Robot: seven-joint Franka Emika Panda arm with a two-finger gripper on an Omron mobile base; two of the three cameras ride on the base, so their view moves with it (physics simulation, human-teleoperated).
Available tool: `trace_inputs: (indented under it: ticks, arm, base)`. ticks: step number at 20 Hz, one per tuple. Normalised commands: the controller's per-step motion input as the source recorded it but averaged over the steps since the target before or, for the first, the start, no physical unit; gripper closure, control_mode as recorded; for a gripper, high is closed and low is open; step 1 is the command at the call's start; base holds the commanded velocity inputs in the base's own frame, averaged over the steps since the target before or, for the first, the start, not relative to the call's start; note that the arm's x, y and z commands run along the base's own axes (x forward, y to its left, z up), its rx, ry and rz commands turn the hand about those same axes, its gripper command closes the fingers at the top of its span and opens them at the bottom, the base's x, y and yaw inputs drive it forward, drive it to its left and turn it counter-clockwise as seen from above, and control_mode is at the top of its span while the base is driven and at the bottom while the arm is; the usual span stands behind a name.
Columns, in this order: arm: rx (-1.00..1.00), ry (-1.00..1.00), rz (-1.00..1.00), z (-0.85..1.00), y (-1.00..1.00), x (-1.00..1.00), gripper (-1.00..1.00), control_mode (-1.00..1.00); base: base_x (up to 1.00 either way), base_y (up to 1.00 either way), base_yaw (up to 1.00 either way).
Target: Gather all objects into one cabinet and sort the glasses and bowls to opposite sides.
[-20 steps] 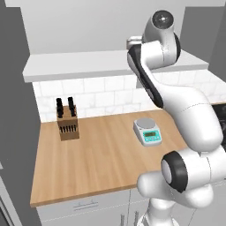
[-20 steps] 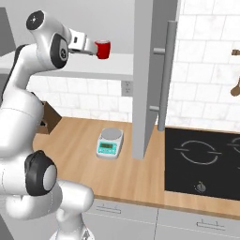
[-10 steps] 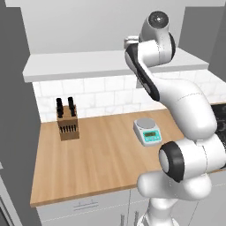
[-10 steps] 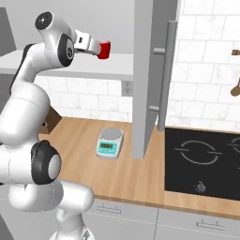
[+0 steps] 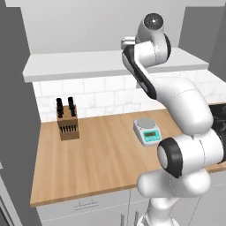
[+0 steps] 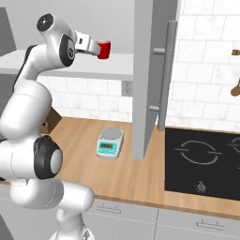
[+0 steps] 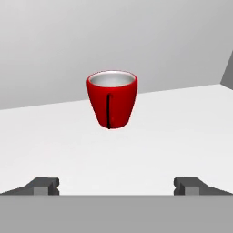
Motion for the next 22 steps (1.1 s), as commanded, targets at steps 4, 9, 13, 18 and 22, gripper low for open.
trace_inputs:
  ticks: [4, 9, 13, 18, 22]
  arm:
    - [0.00, 0.00, 0.00, 0.00, 0.00, 0.26, -1.00, -1.00]
    - [0.00, 0.00, 0.00, 0.00, 0.00, 0.27, -1.00, -1.00]
    - [0.00, 0.00, 0.00, 0.00, 0.00, 0.27, -1.00, -1.00]
    - [0.00, 0.00, 0.00, 0.00, 0.00, 0.16, -1.00, -1.00]
    - [0.00, 0.00, 0.00, 0.00, 0.00, 0.01, -1.00, -1.00]
  base:
    - [0.00, 0.00, 0.00]
    - [0.00, 0.00, 0.00]
    - [0.00, 0.00, 0.00]
    - [0.00, 0.00, 0.00]
    - [0.00, 0.00, 0.00]
